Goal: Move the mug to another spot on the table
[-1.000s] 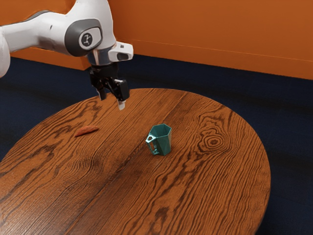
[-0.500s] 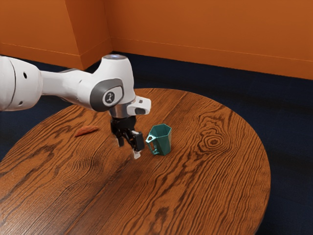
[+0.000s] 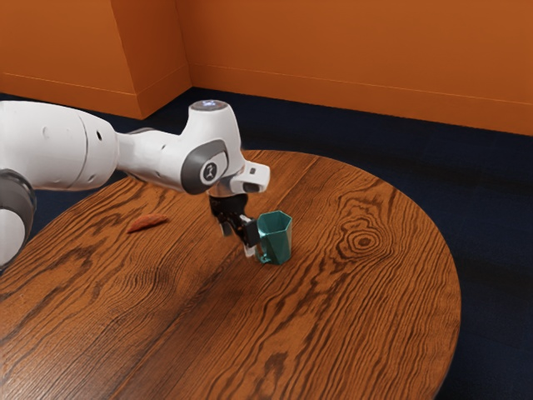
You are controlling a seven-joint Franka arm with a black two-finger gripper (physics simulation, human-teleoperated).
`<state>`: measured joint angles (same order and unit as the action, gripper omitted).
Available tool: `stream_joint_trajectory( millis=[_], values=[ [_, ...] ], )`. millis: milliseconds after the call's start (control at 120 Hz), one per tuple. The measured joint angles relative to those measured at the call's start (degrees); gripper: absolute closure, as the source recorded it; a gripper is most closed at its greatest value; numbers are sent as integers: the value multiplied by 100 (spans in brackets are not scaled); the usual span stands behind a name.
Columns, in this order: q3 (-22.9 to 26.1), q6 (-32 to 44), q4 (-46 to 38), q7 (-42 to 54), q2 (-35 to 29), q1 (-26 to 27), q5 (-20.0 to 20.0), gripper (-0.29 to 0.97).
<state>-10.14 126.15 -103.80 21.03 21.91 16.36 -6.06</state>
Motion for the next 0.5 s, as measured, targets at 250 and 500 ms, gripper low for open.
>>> stream_joint_trajectory(
  millis=[250,500],
  values=[
    [-41,255,173,362,314,-33,-389,0],
    [-41,659,139,614,482,-30,-533,0]
  ],
)
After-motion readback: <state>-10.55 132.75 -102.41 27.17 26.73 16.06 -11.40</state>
